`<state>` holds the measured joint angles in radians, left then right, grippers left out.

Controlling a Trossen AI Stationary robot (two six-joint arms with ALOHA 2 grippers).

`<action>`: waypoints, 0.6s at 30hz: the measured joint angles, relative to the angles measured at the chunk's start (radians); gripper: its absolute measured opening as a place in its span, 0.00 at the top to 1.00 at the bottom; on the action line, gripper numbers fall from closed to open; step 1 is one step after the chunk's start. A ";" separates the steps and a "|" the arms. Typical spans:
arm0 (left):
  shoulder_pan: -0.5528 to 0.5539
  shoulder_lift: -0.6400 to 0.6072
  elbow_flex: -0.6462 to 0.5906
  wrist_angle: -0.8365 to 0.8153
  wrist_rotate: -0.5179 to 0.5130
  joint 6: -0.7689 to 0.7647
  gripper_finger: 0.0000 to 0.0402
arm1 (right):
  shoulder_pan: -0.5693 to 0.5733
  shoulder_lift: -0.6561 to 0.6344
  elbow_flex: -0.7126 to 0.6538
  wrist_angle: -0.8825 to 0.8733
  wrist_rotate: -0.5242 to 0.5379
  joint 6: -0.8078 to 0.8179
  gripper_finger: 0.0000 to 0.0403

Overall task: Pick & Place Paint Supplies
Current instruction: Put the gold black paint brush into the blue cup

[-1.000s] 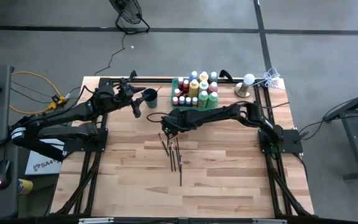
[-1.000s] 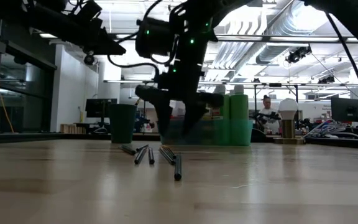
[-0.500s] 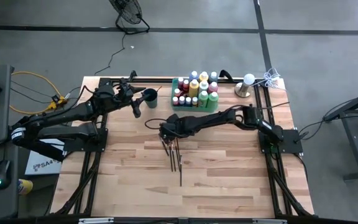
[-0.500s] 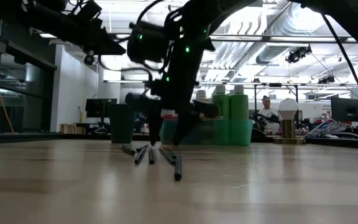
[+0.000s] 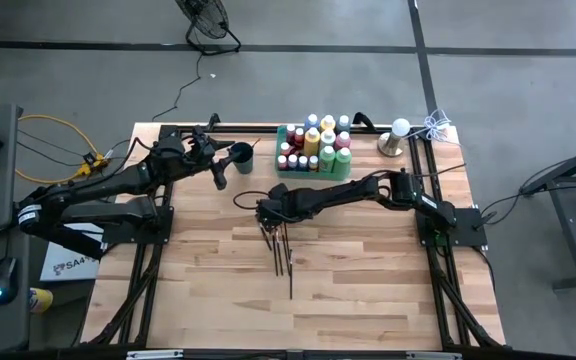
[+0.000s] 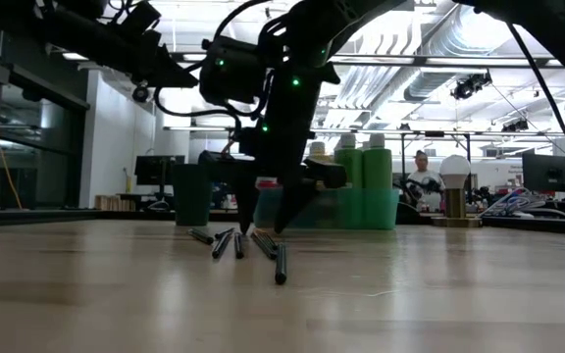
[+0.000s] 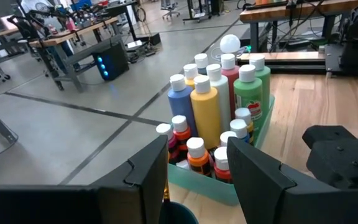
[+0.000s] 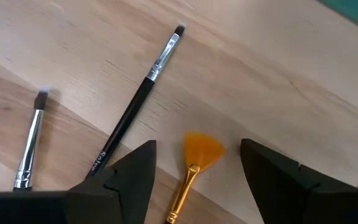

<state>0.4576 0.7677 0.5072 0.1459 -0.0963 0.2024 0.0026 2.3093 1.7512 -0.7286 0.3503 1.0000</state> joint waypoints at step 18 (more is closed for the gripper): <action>0.000 0.000 0.000 -0.009 -0.001 0.001 0.60 | 0.002 0.002 0.000 -0.008 -0.035 -0.029 0.81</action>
<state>0.4576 0.7677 0.5072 0.1368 -0.0971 0.2036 0.0044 2.3112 1.7508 -0.7368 0.3149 0.9714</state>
